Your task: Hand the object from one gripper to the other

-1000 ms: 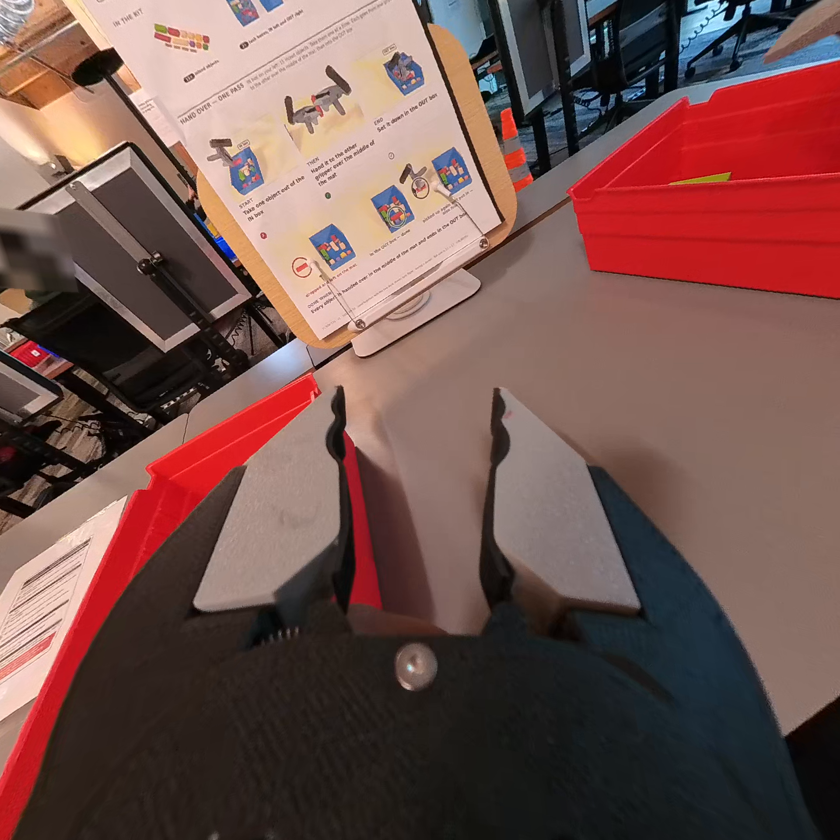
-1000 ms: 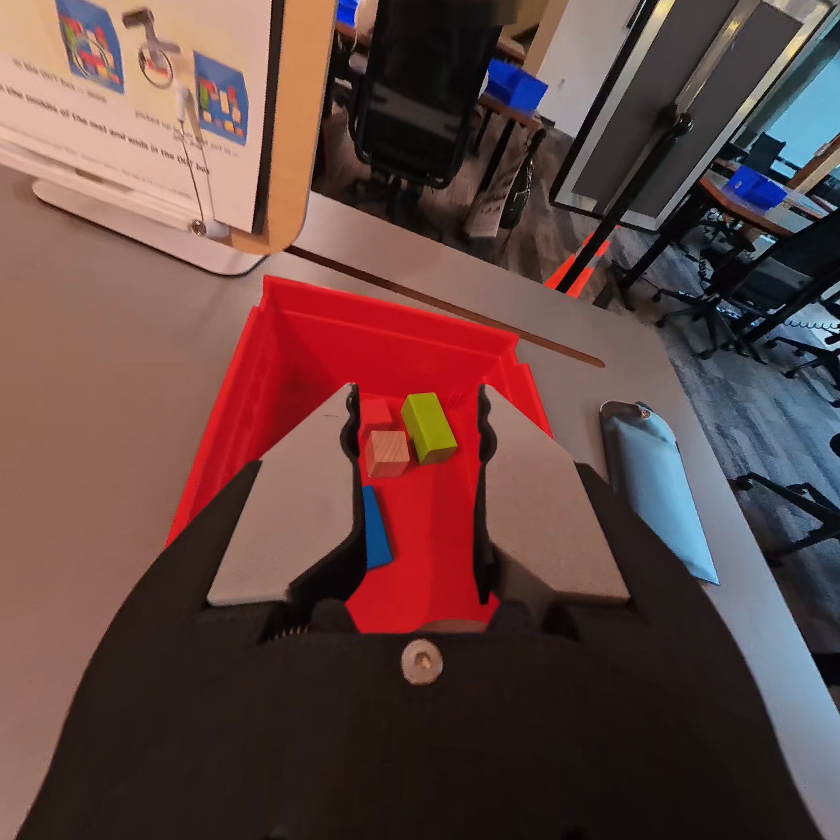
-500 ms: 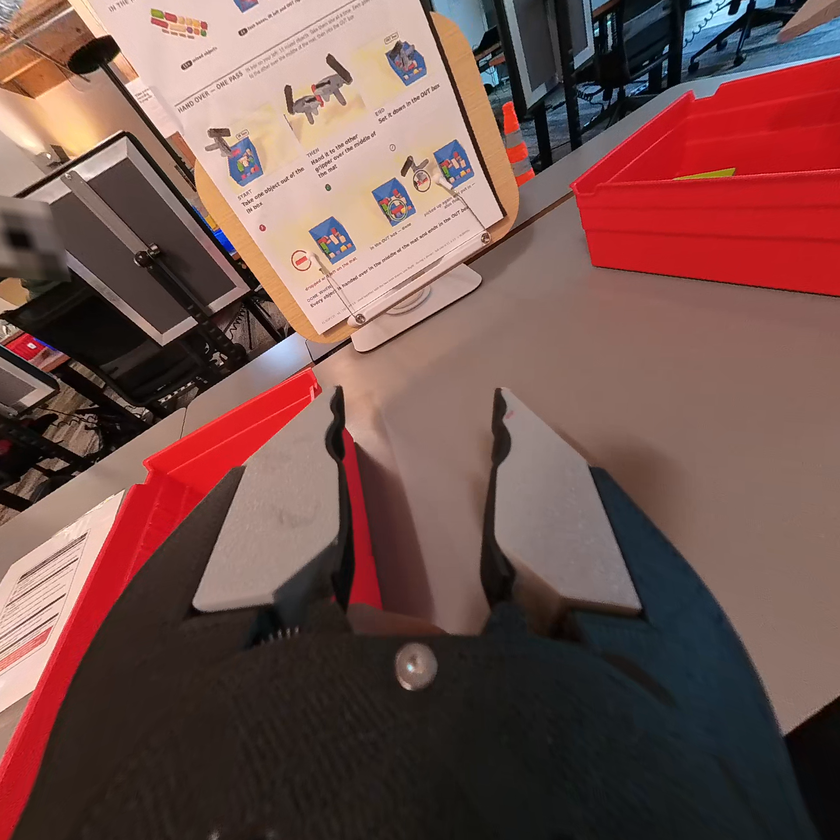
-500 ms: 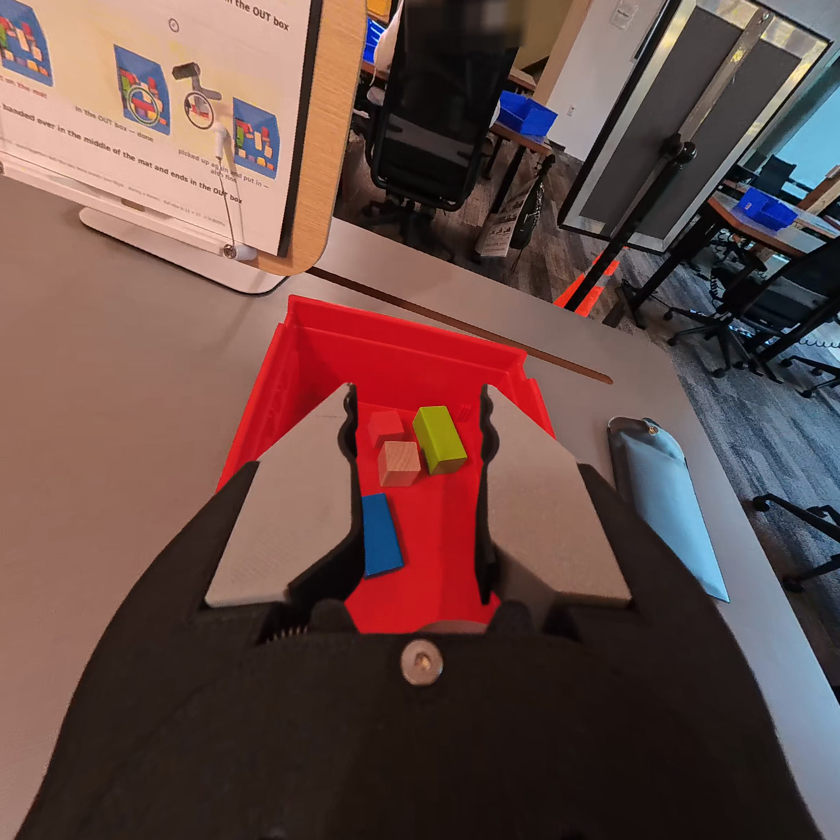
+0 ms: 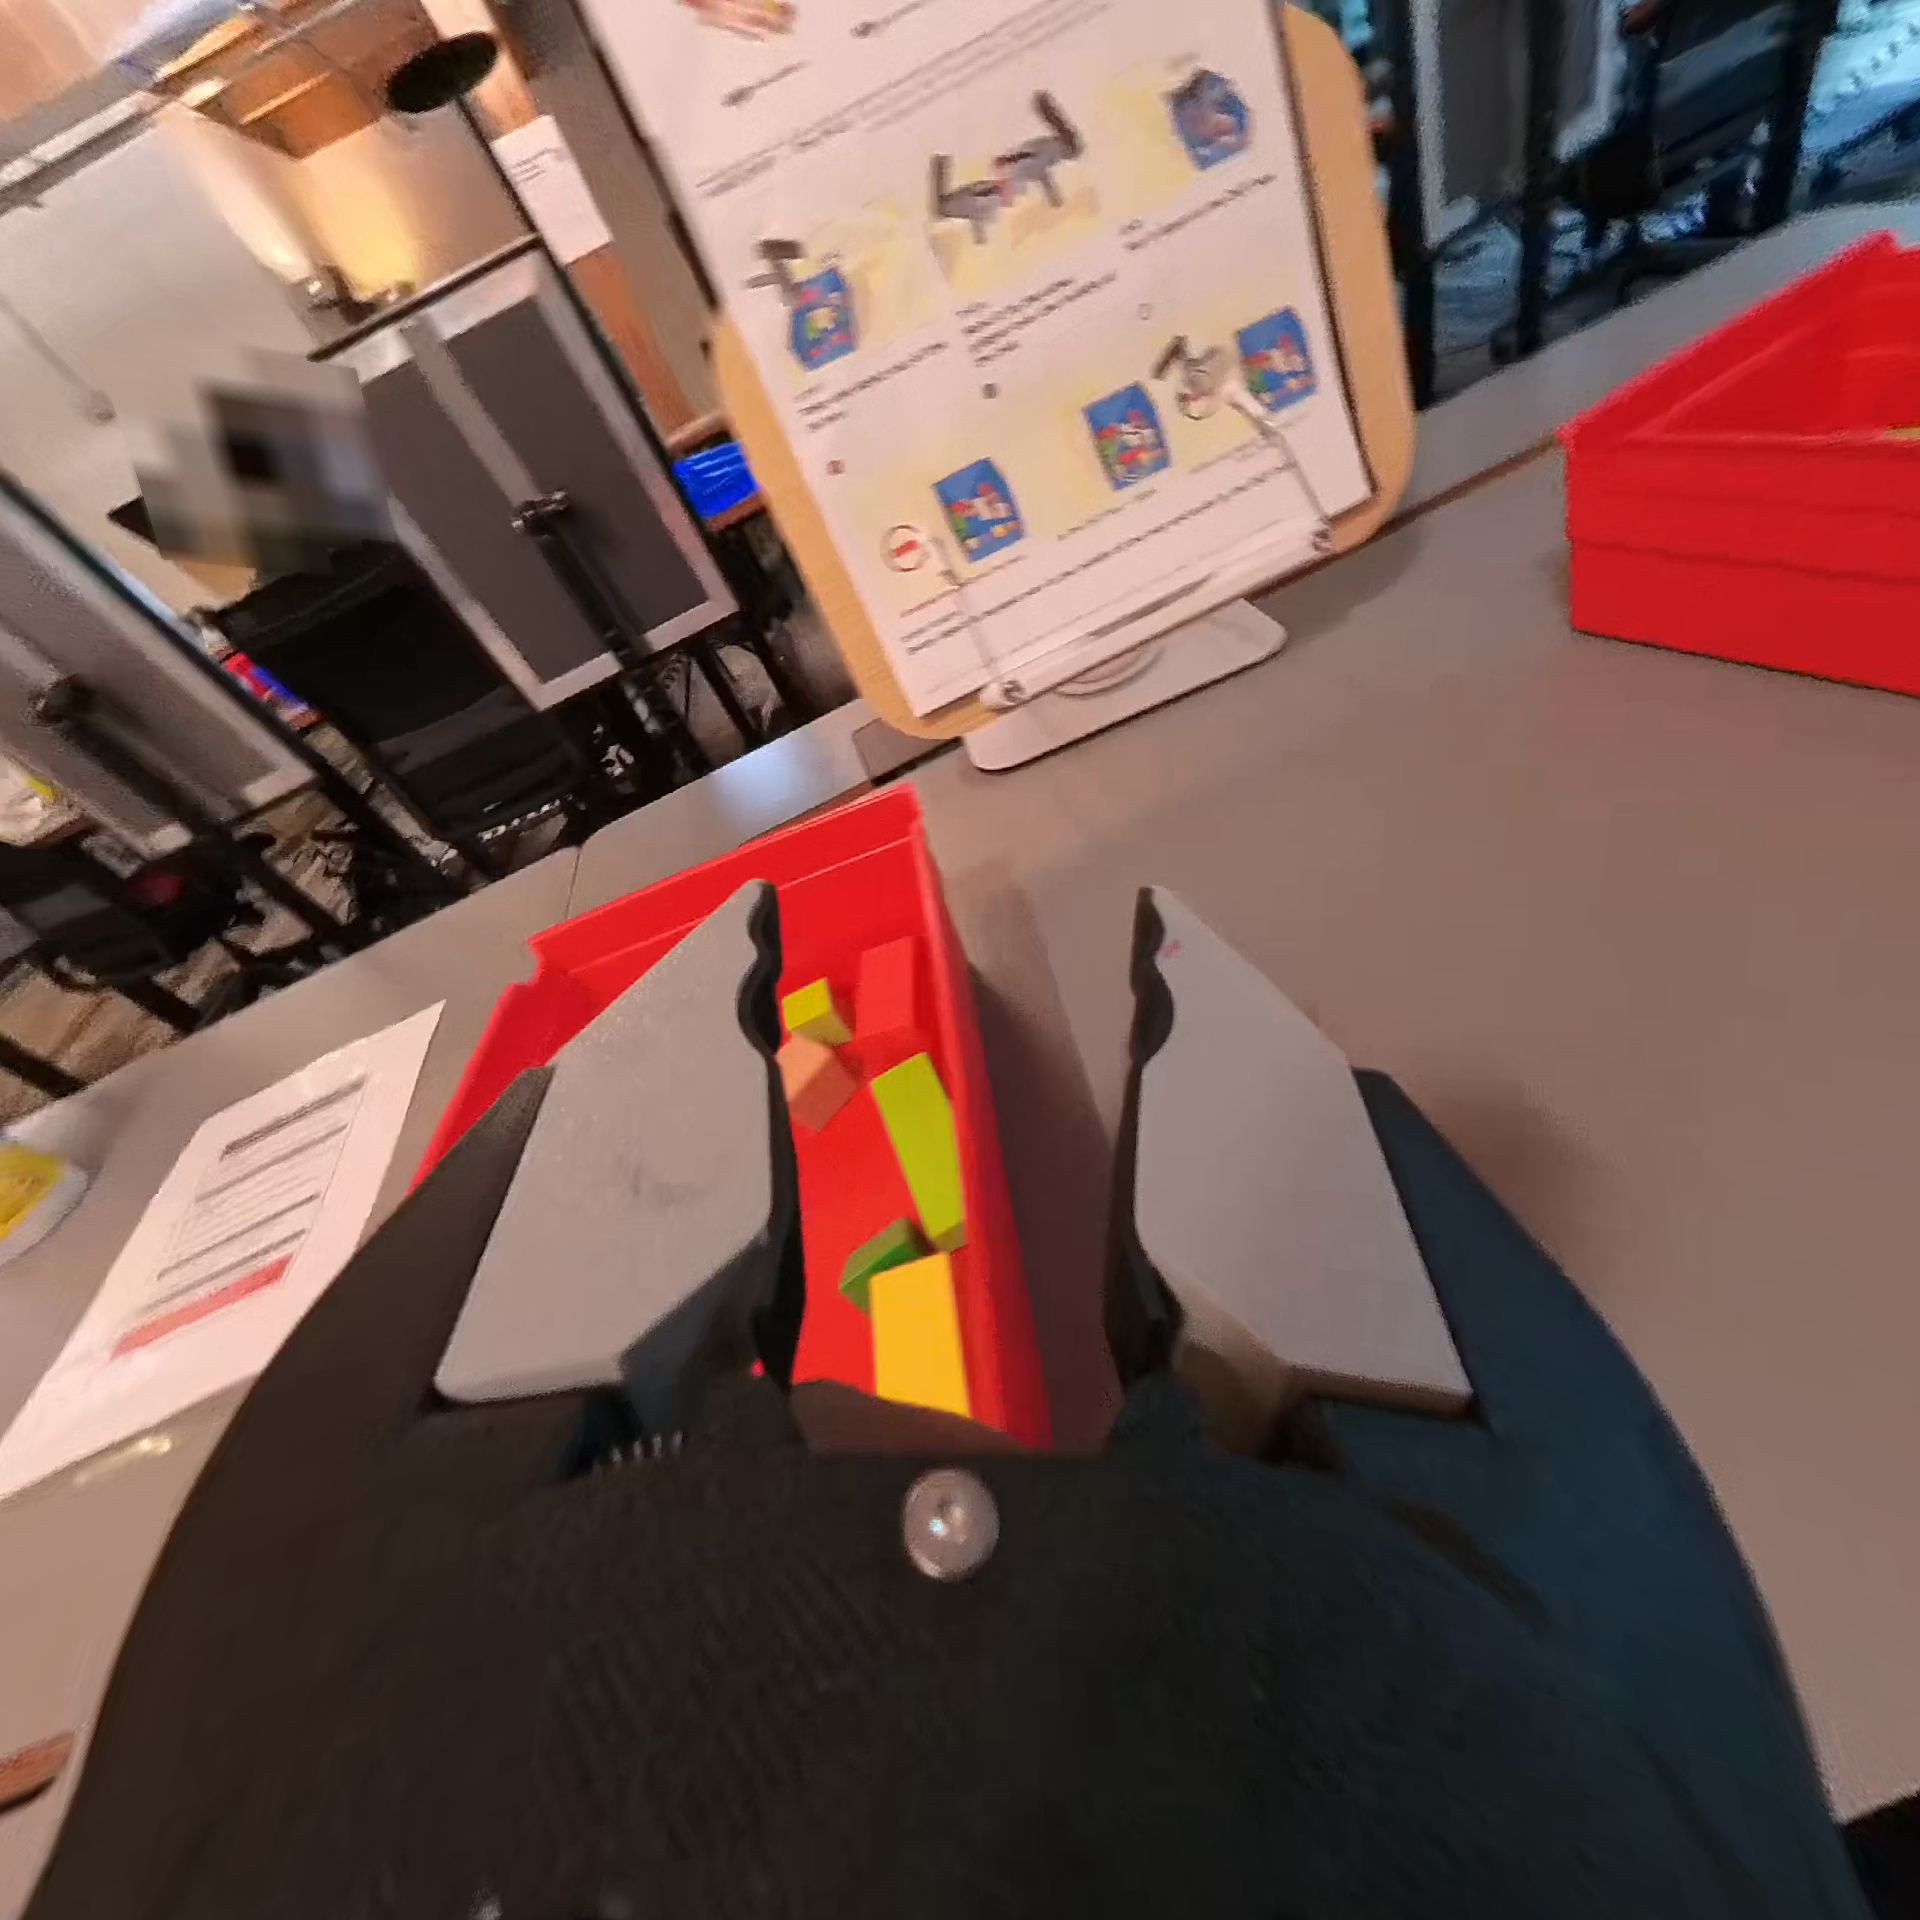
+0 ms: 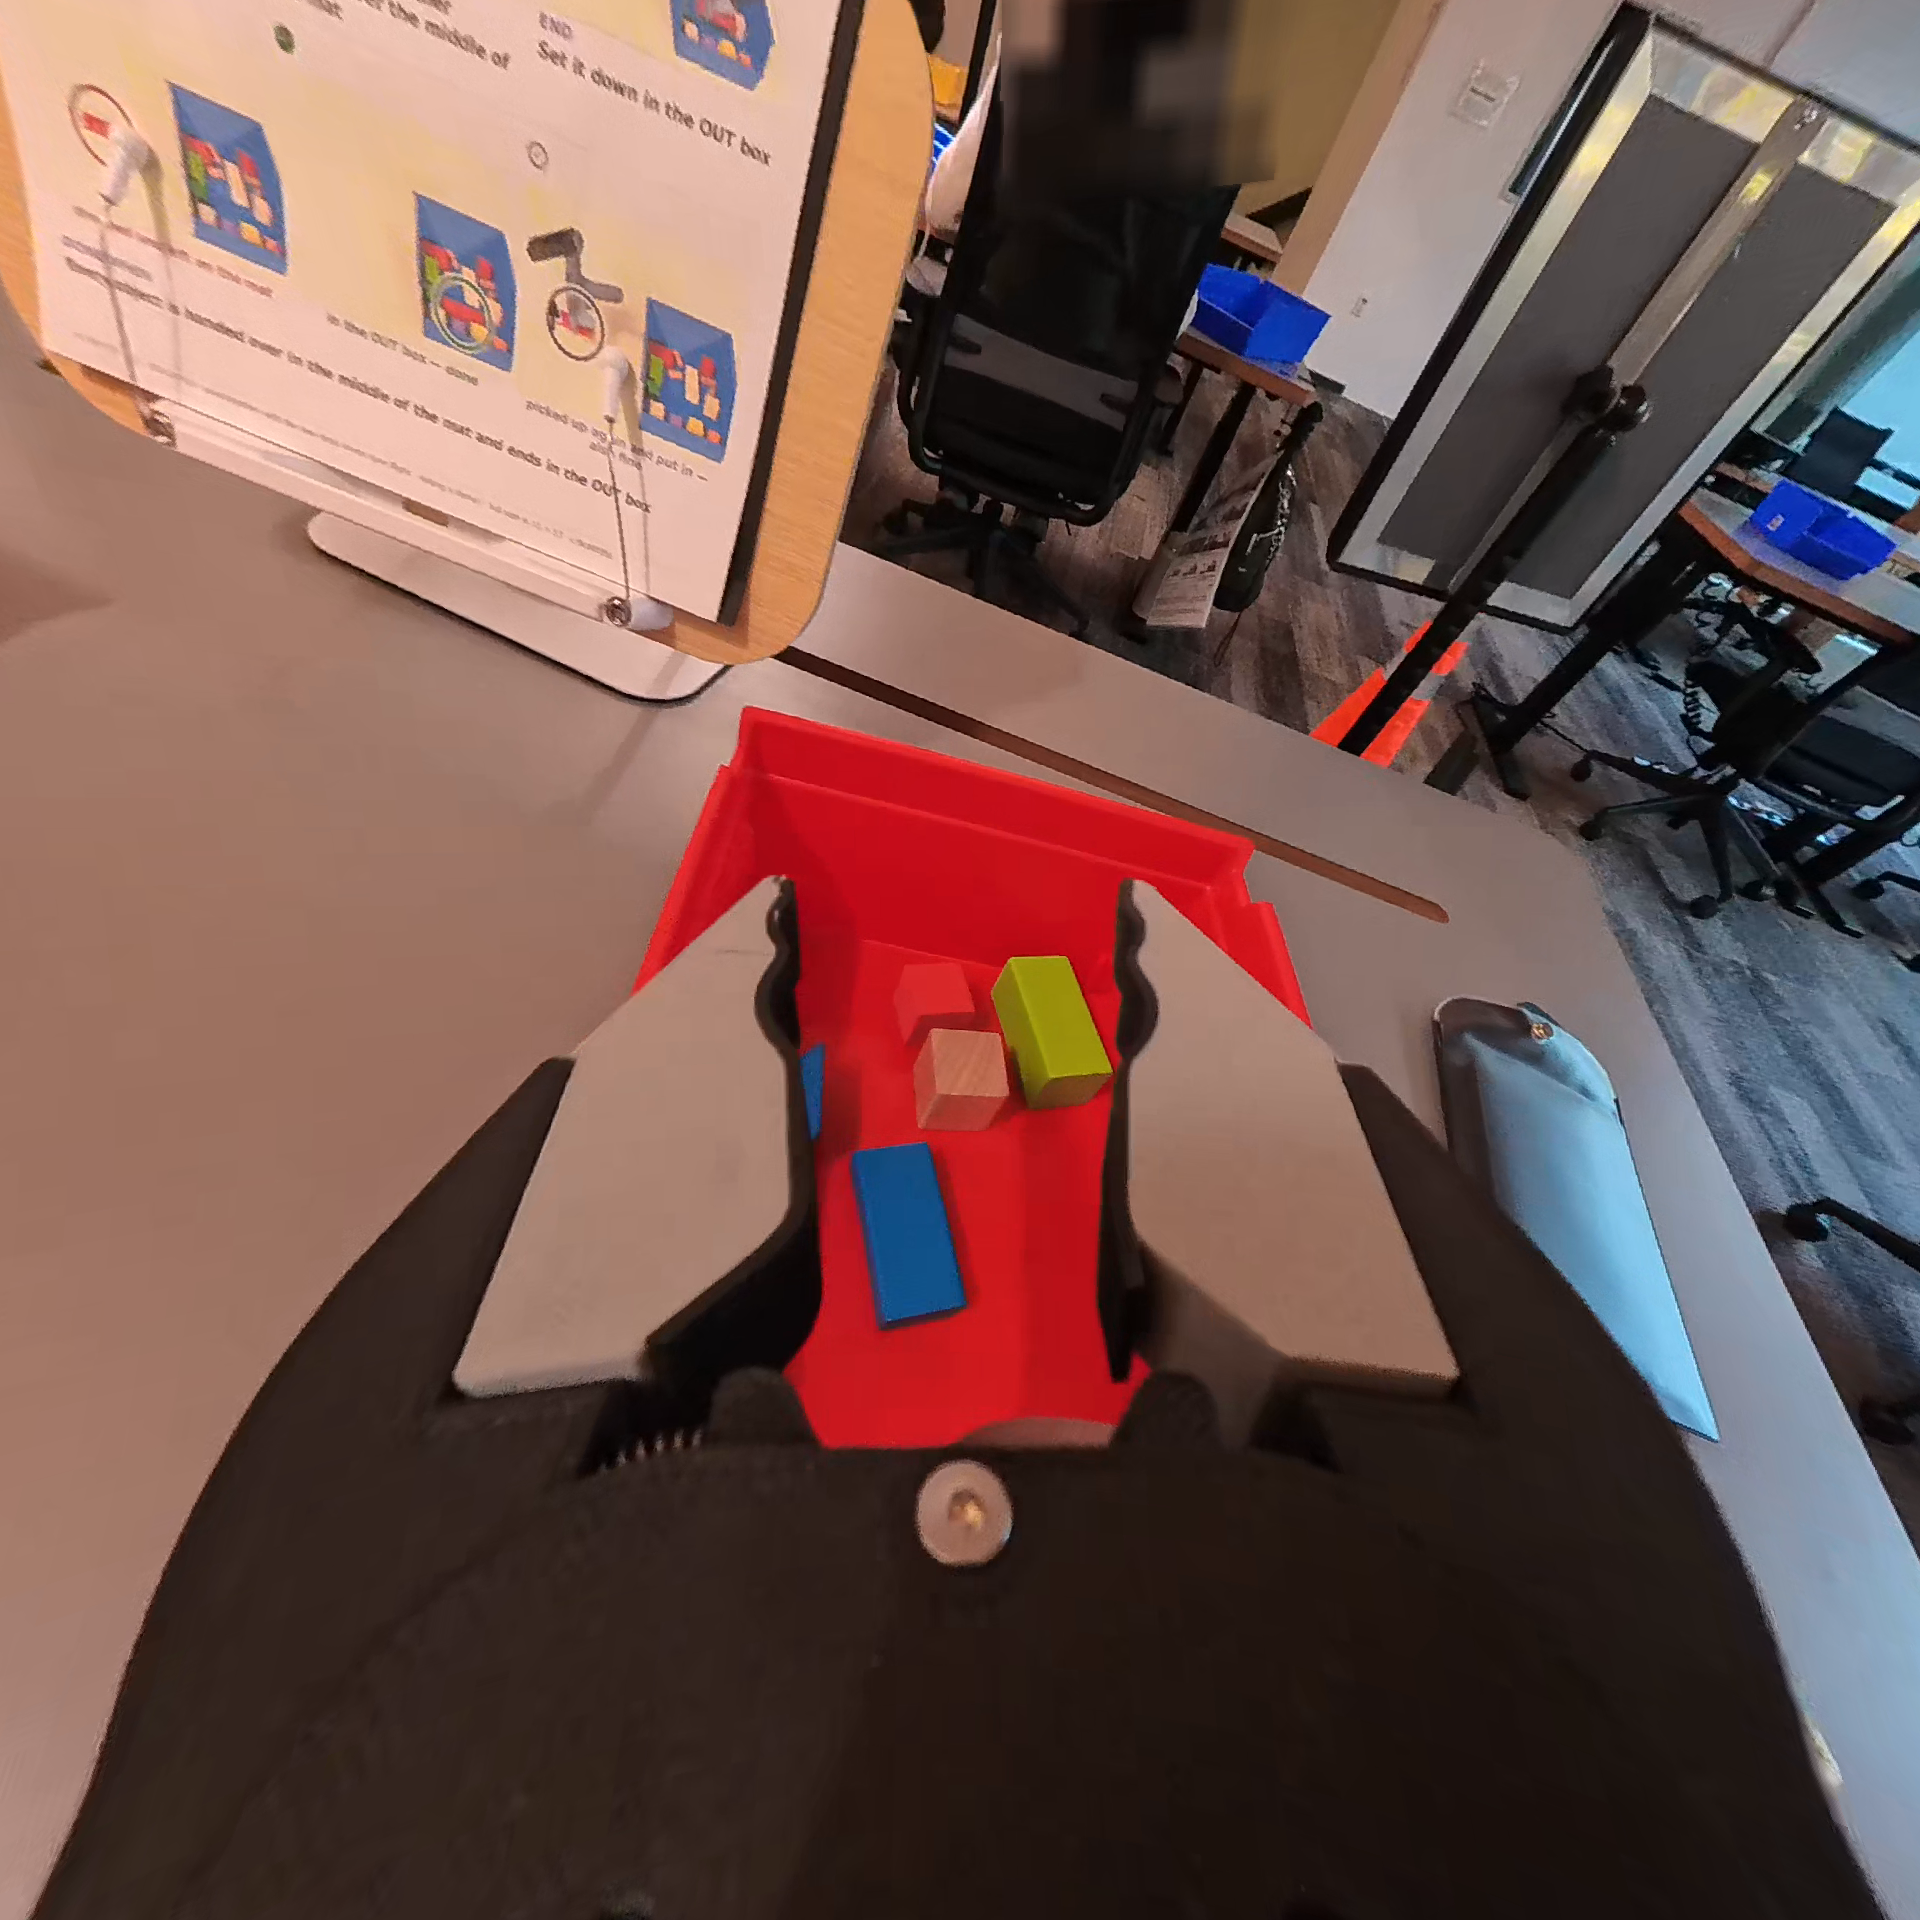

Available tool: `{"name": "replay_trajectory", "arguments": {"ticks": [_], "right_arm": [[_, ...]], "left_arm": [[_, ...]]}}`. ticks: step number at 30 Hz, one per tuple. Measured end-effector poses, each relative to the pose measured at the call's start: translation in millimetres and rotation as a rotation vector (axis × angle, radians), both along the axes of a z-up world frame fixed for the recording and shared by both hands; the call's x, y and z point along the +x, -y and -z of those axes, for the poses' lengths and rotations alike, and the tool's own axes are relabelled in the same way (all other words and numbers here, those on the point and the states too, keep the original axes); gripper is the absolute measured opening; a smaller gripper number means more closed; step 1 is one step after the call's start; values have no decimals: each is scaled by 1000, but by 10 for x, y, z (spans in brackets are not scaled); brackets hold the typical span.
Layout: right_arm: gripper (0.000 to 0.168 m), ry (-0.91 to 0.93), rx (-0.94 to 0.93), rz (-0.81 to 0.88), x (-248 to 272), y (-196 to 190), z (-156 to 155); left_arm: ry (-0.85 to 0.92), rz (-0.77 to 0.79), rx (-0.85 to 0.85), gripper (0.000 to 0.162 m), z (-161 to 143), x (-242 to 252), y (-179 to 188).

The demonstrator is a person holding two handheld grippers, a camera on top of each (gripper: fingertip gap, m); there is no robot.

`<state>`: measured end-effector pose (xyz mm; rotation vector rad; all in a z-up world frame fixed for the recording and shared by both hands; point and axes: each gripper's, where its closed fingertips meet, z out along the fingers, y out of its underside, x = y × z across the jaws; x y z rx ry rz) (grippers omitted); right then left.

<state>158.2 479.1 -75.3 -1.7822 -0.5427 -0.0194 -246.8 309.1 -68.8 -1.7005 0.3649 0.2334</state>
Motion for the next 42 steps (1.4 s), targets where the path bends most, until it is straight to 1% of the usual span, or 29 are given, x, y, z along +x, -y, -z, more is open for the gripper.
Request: {"name": "replay_trajectory", "arguments": {"ticks": [3, 5, 9, 11, 15, 19, 23, 25, 27, 30, 32, 33, 34, 36, 38, 40, 42], "right_arm": [[59, -16, 12, -26, -58, 55, -58], [59, -20, 24, -44, -114, 88, -91], [58, -24, 41, -77, -237, 127, -111], [58, -25, 33, -95, -299, 142, -87], [59, -15, 21, -121, -391, 171, -52], [59, -8, 24, -133, -430, 204, -62], [59, -8, 23, -145, -450, 229, -68], [58, -8, 24, -150, -461, 236, -71], [58, -8, 23, -156, -476, 244, -71], [58, -4, 22, -161, -492, 251, -66], [58, -4, 21, -164, -499, 255, -65], [58, -5, 21, -167, -504, 257, -66], [58, -6, 21, -169, -510, 260, -66], [58, -5, 20, -173, -522, 264, -66], [58, -2, 21, -176, -534, 268, -64], [58, -2, 20, -180, -548, 275, -61], [59, 2, 20, -183, -559, 282, -59]], "left_arm": [[107, -51, 40, 65, -130, -356, 100], [138, -94, 72, 64, -196, -563, 163], [173, -177, 94, 64, -227, -923, 248], [205, -208, 84, 64, -185, -1090, 271], [242, -274, -22, 69, 107, -1412, 257], [305, -332, -62, 69, 337, -1680, 193], [359, -350, -129, 73, 589, -1767, 88], [378, -398, -191, 69, 753, -1819, 36], [391, -430, -265, 74, 922, -1835, -8], [404, -485, -358, 70, 1146, -1879, -31], [396, -513, -435, 65, 1293, -1893, -12], [385, -547, -469, 72, 1351, -1926, 12], [369, -569, -506, 74, 1398, -1944, 39], [343, -594, -542, 62, 1415, -1953, 72], [330, -608, -542, 48, 1373, -1954, 95], [310, -645, -532, 47, 1335, -2005, 126], [304, -665, -548, 52, 1358, -2030, 161]]}}
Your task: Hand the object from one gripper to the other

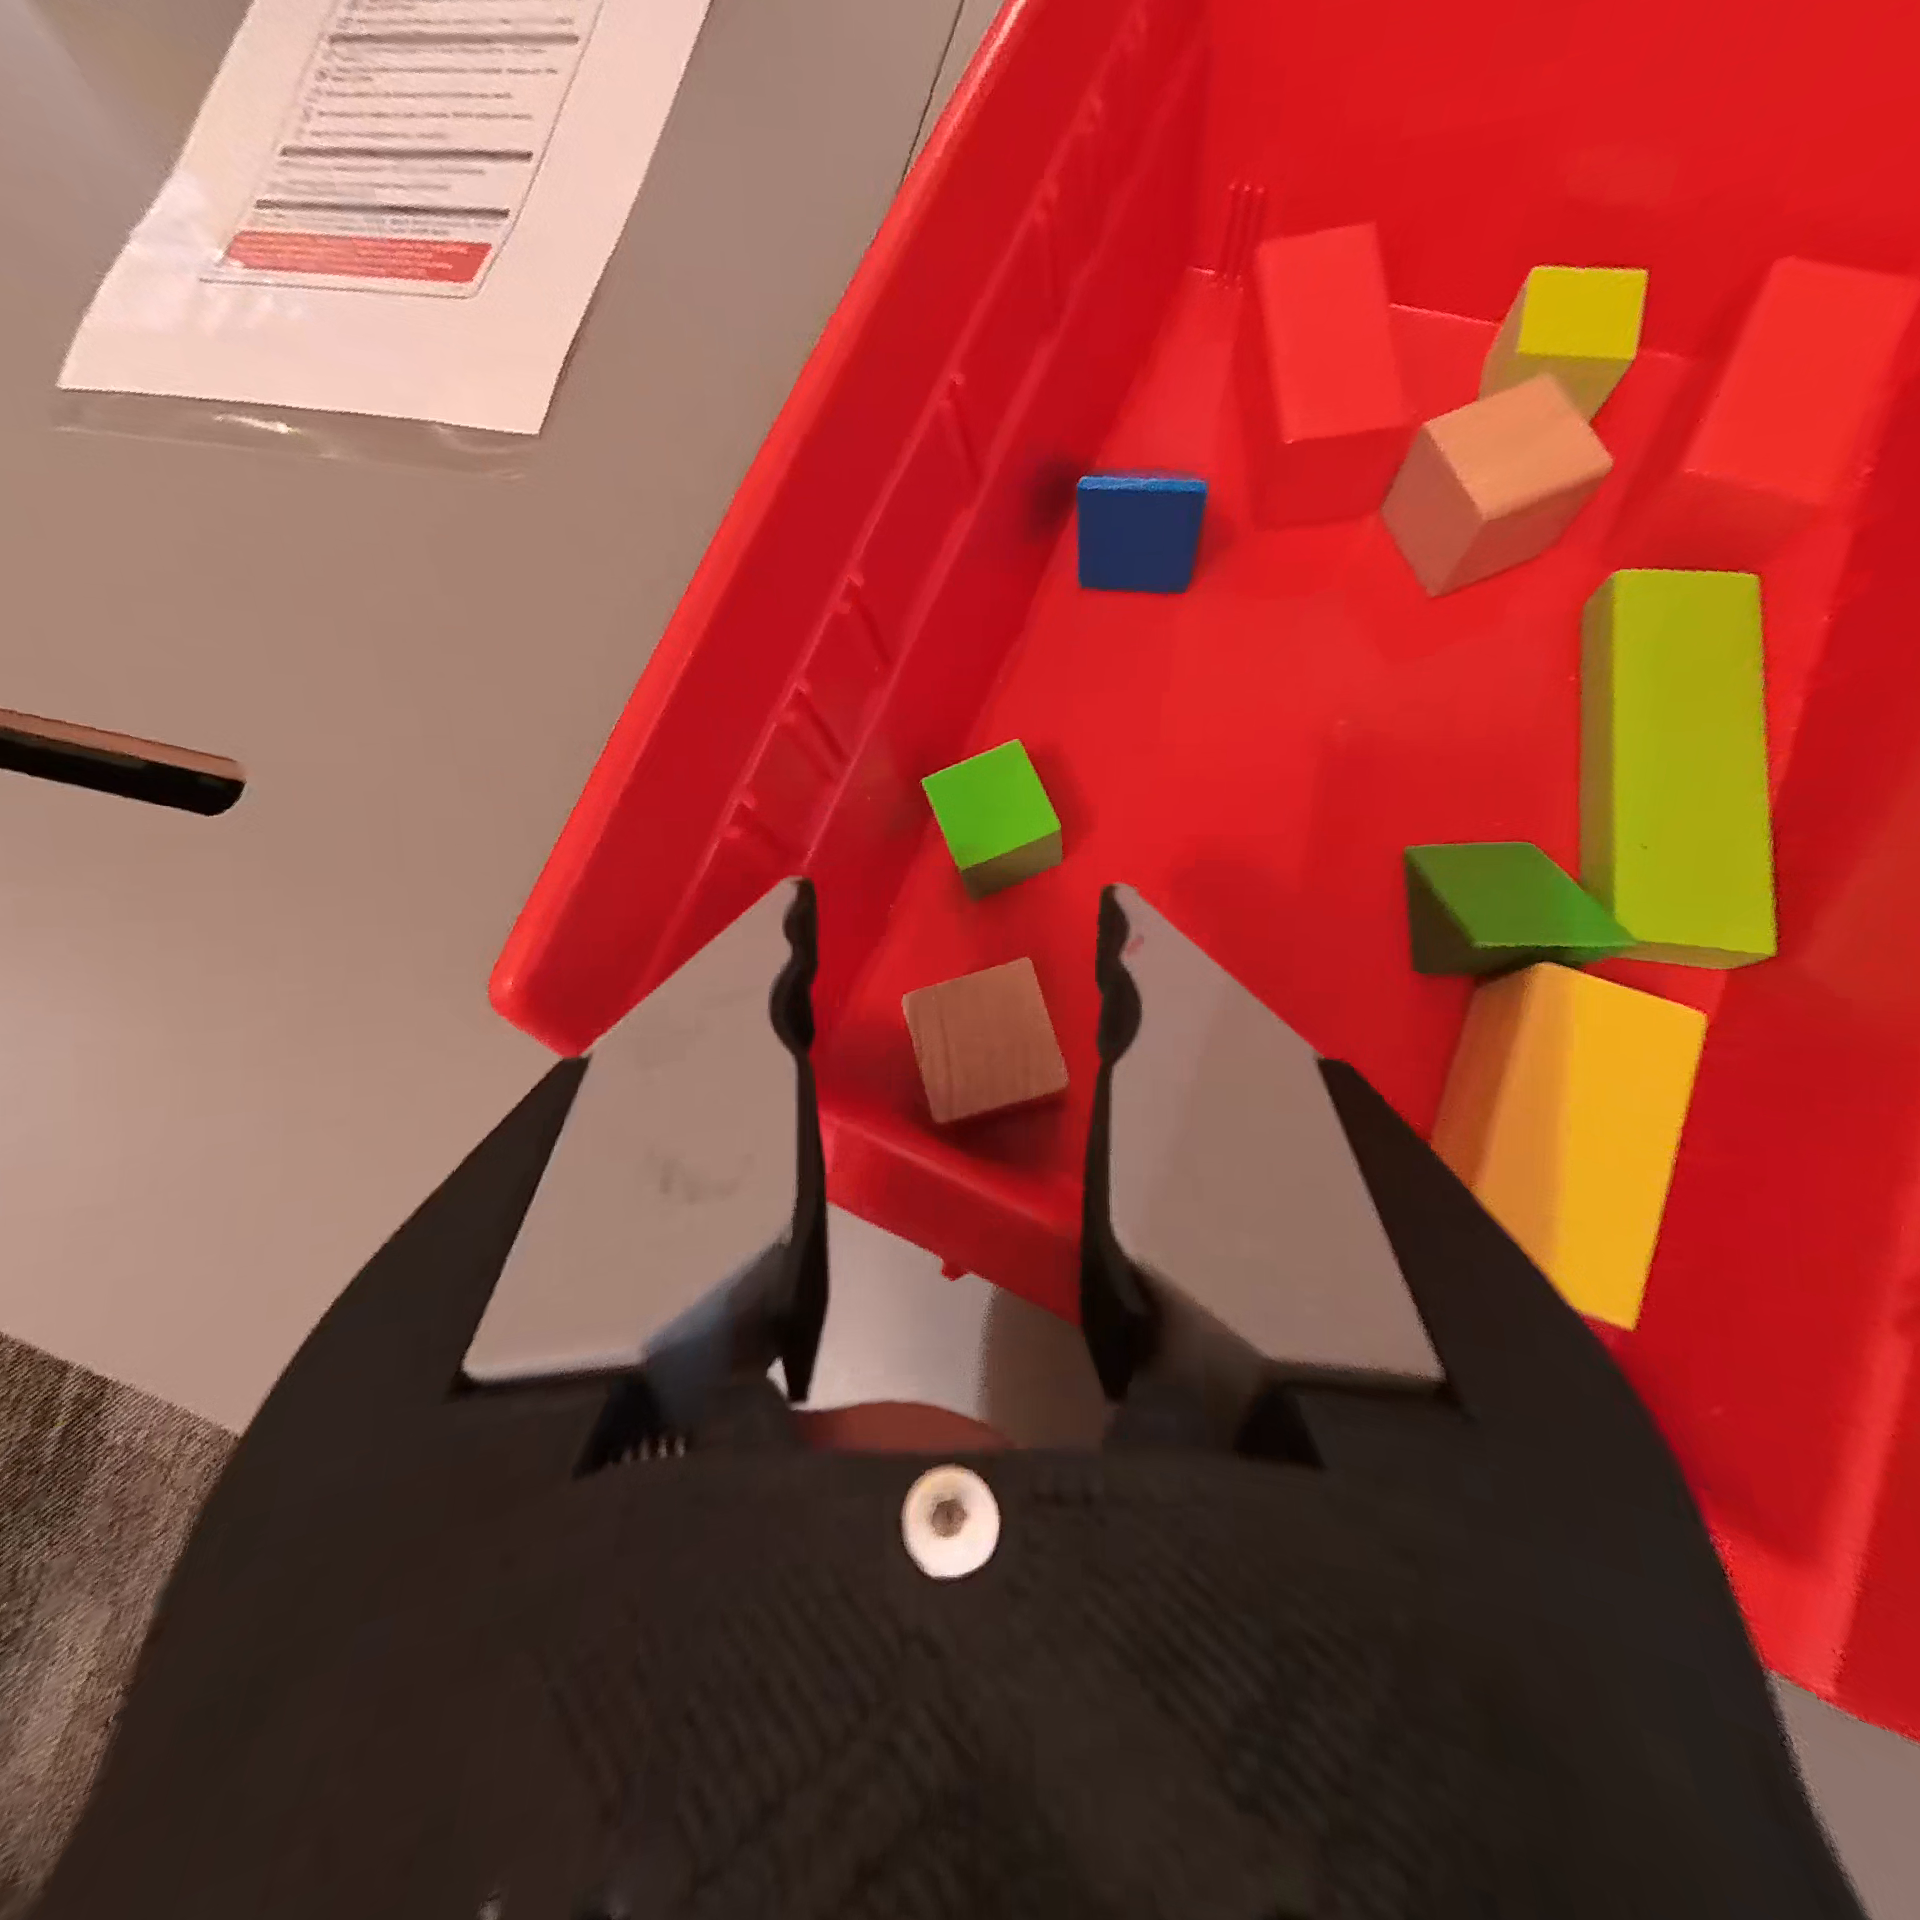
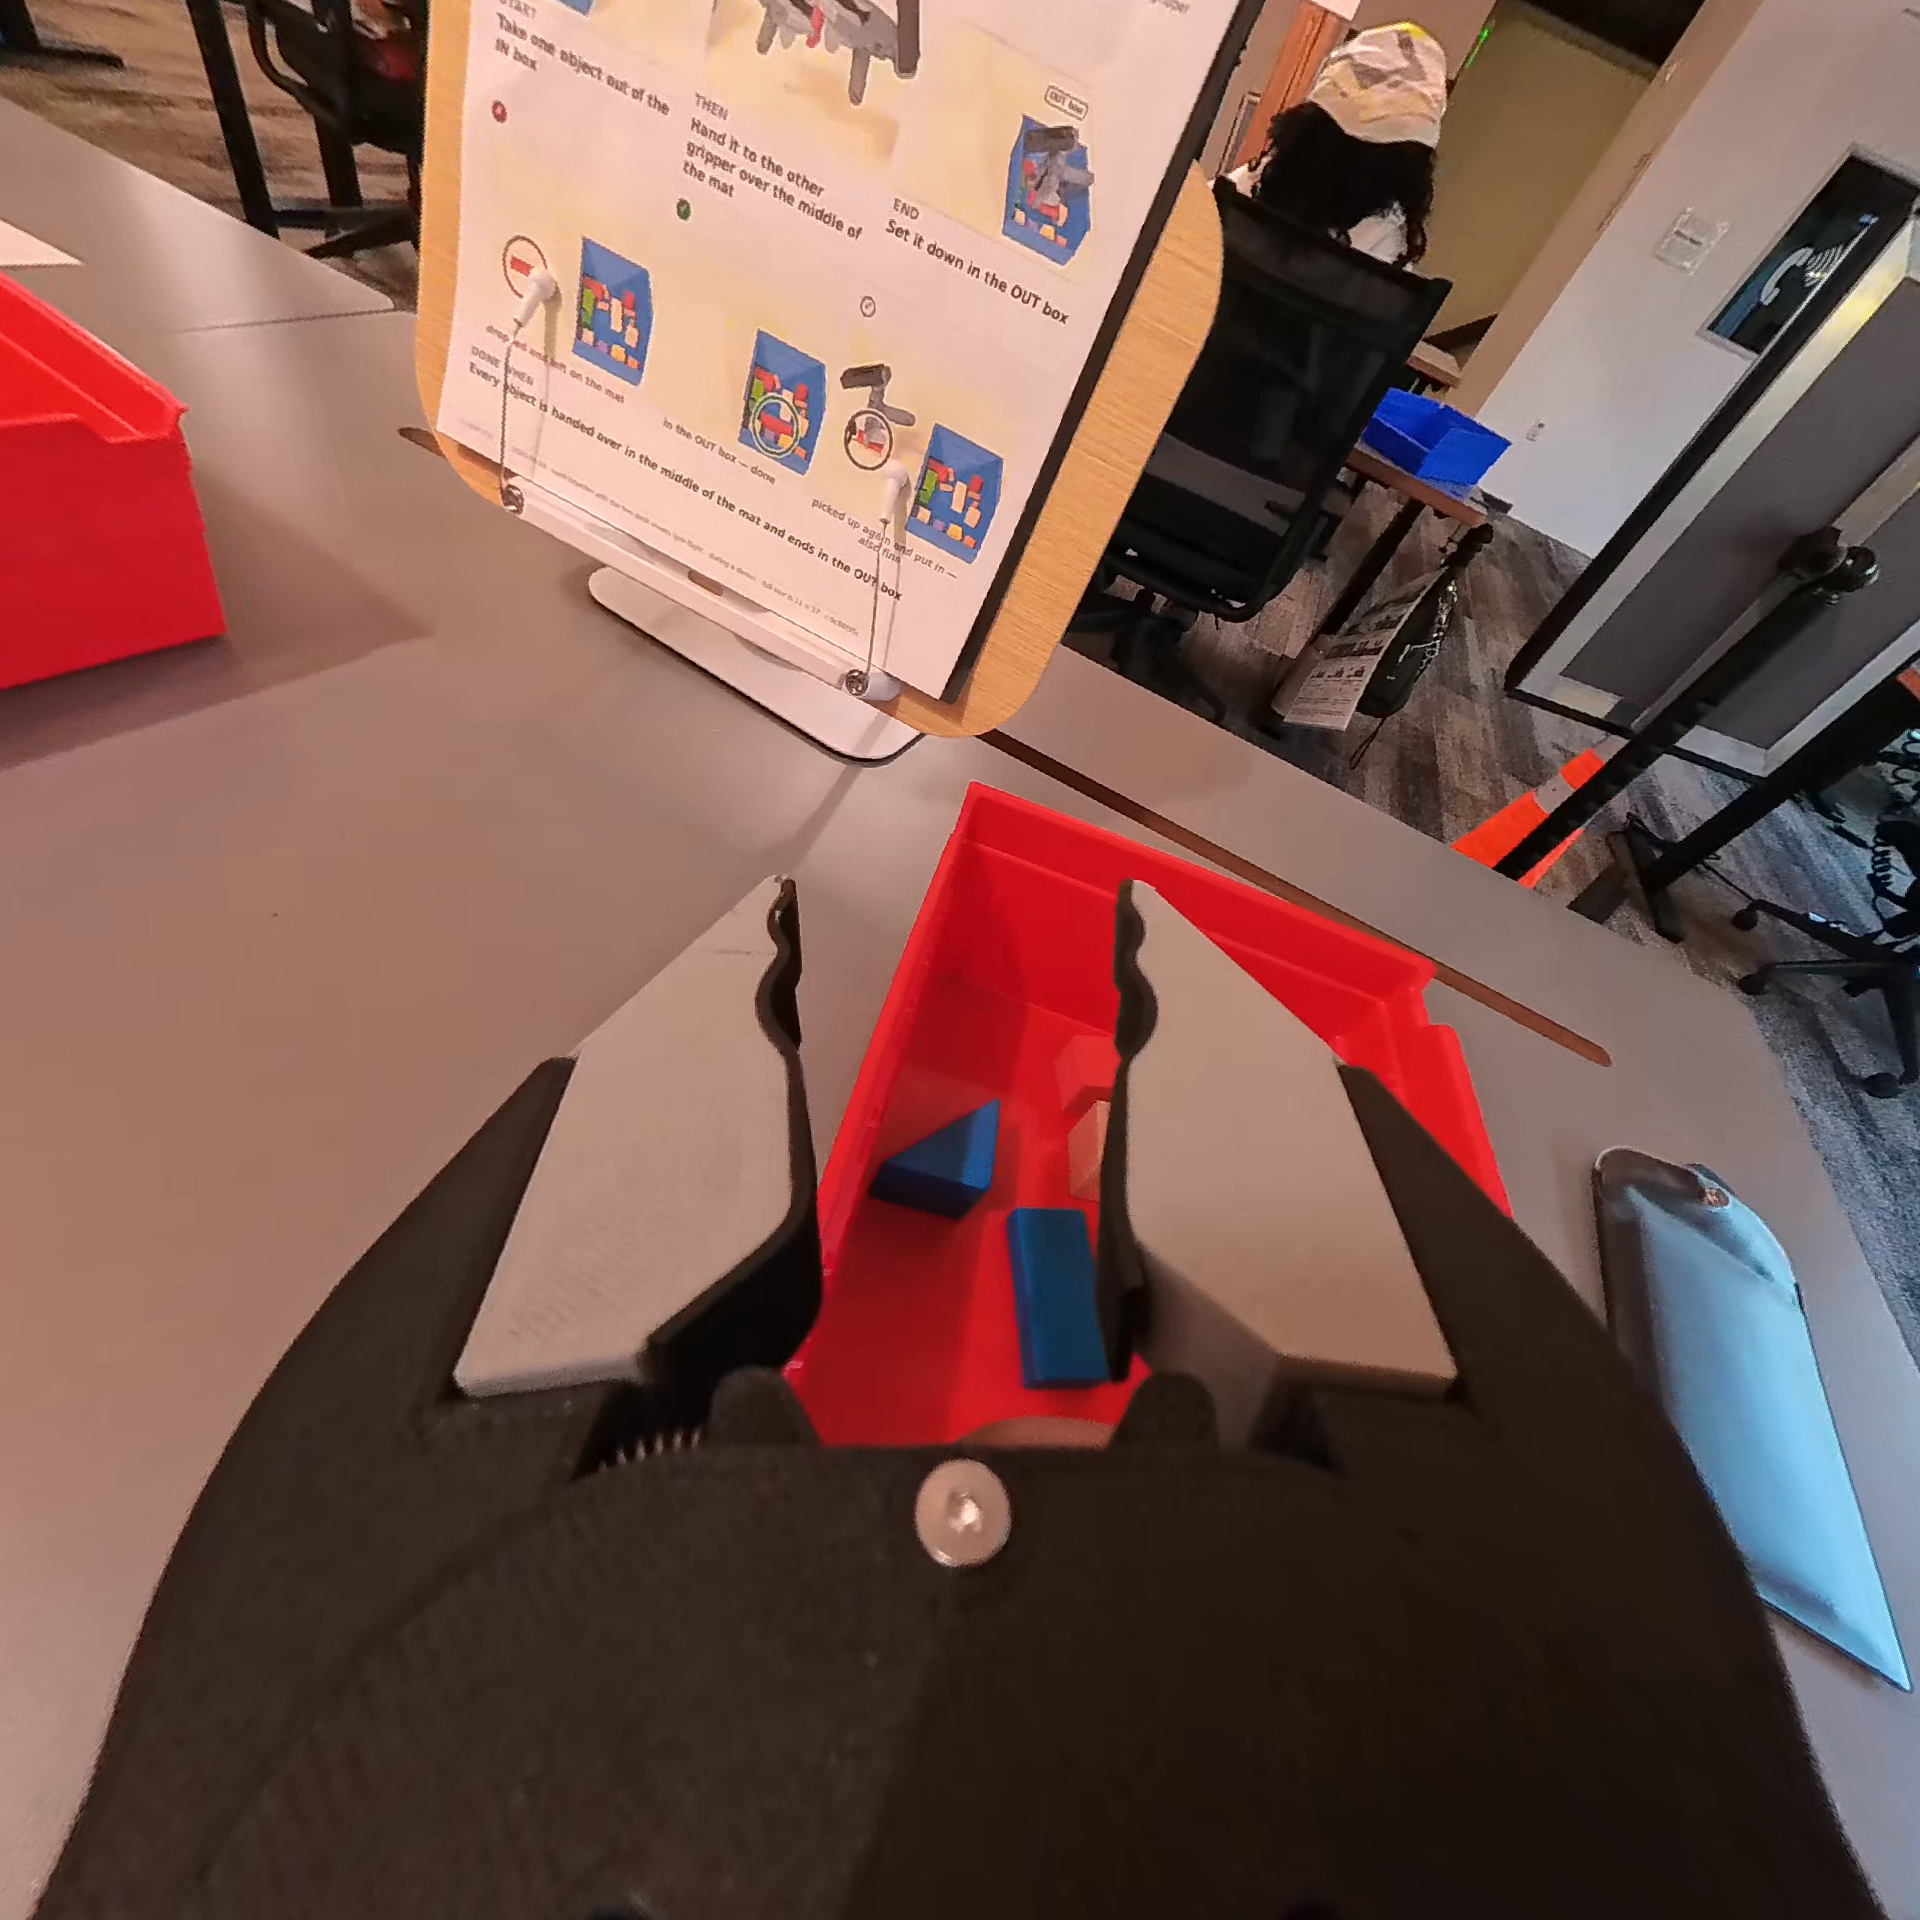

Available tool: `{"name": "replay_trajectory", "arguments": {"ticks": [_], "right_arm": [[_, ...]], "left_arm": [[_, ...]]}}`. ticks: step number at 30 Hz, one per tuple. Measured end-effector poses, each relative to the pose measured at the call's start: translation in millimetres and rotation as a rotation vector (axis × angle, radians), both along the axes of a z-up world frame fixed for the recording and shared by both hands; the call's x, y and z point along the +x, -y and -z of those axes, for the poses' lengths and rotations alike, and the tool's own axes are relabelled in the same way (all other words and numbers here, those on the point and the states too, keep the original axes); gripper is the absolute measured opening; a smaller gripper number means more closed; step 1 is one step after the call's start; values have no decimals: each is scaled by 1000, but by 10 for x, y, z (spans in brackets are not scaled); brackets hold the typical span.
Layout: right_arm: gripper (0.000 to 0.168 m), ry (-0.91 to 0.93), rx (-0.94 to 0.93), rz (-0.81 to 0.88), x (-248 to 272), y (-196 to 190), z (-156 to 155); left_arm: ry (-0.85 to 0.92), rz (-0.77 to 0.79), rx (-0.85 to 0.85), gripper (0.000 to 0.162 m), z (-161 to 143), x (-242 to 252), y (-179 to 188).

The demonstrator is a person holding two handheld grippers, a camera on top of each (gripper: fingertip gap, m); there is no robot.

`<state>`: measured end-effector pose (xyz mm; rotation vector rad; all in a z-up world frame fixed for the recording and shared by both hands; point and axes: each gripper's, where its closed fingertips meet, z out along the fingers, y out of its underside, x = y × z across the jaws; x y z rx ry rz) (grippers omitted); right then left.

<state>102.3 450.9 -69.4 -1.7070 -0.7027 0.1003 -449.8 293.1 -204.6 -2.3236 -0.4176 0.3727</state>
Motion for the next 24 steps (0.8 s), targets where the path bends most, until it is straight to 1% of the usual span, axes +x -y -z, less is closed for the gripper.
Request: {"name": "replay_trajectory", "arguments": {"ticks": [2, 4, 6, 9, 12, 14, 19, 21, 24], "right_arm": [[58, 2, 1, -3, -12, 6, 1], [58, 3, 0, -7, -25, 14, 1], [59, 7, 1, -11, -36, 19, 2], [59, 12, 0, -14, -50, 21, 11], [59, 18, -5, -19, -69, 20, 30], [59, 25, -7, -21, -83, 19, 45], [59, 33, -14, -23, -107, 15, 81], [59, 38, -19, -26, -121, 12, 98], [59, 50, -19, -27, -135, 10, 113]], "left_arm": [[40, 7, -36, 61, 75, 33, 33], [91, 10, -62, 66, 132, 76, 54], [125, 0, -89, 66, 170, 97, 88], [134, -35, -113, 61, 186, 60, 135], [162, -31, -116, 56, 203, 83, 126], [171, -24, -122, 56, 210, 95, 93], [180, 17, -202, 60, 279, 127, 0], [189, 40, -255, 66, 311, 129, 6], [179, 50, -313, 66, 279, 76, 50]]}}
